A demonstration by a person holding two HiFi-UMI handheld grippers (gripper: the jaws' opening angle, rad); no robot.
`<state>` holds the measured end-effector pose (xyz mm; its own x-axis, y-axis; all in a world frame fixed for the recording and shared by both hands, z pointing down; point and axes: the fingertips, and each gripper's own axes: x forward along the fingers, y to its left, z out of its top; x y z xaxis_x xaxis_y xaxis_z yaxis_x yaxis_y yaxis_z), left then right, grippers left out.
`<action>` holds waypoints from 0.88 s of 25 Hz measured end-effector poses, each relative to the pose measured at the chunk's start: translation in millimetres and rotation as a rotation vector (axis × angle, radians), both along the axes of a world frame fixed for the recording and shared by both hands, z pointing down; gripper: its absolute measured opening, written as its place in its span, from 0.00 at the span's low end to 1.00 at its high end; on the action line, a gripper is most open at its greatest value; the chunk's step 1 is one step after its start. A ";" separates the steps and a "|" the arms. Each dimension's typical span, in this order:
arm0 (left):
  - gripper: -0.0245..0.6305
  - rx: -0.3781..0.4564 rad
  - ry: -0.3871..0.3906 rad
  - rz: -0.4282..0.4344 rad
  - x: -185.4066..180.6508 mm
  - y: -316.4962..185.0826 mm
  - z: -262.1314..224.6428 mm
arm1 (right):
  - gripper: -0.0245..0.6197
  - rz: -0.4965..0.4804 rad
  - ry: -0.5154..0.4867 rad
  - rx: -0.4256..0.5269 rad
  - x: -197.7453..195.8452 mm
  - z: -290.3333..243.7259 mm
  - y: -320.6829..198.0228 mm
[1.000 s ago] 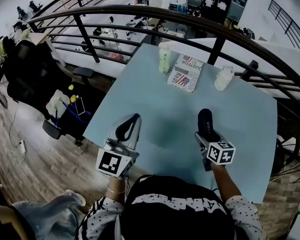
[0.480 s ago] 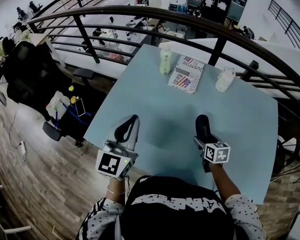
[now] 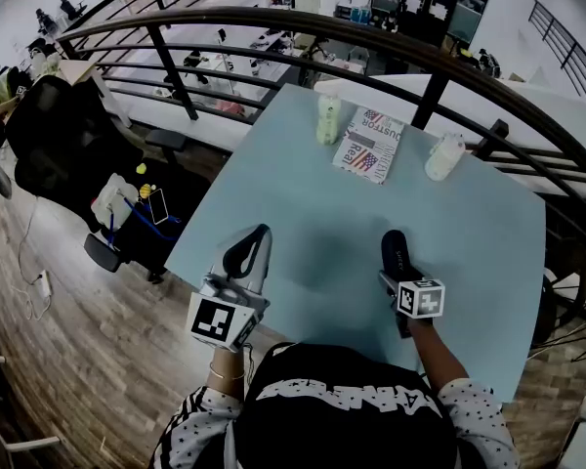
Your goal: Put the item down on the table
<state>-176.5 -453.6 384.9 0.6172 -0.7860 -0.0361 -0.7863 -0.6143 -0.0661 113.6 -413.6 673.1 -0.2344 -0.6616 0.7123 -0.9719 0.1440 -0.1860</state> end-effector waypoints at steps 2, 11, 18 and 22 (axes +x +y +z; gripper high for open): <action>0.04 -0.002 0.004 0.005 0.5 0.5 0.0 | 0.58 -0.005 0.005 -0.010 -0.4 2.9 0.3; 0.04 -0.002 0.009 -0.002 -2.1 3.2 0.0 | 0.58 -0.012 0.026 -0.036 -0.2 11.9 3.6; 0.04 0.000 0.018 -0.011 -5.7 3.9 -0.4 | 0.58 -0.017 0.056 -0.037 1.5 15.9 3.0; 0.04 -0.001 0.019 -0.014 -7.1 7.0 -0.1 | 0.58 -0.017 0.057 -0.040 1.4 17.4 3.4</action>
<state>-183.6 -446.5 384.8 0.6056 -0.7944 -0.0473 -0.7957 -0.6036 -0.0502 115.0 -410.2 690.5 -0.2040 -0.6285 0.7506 -0.9785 0.1546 -0.1365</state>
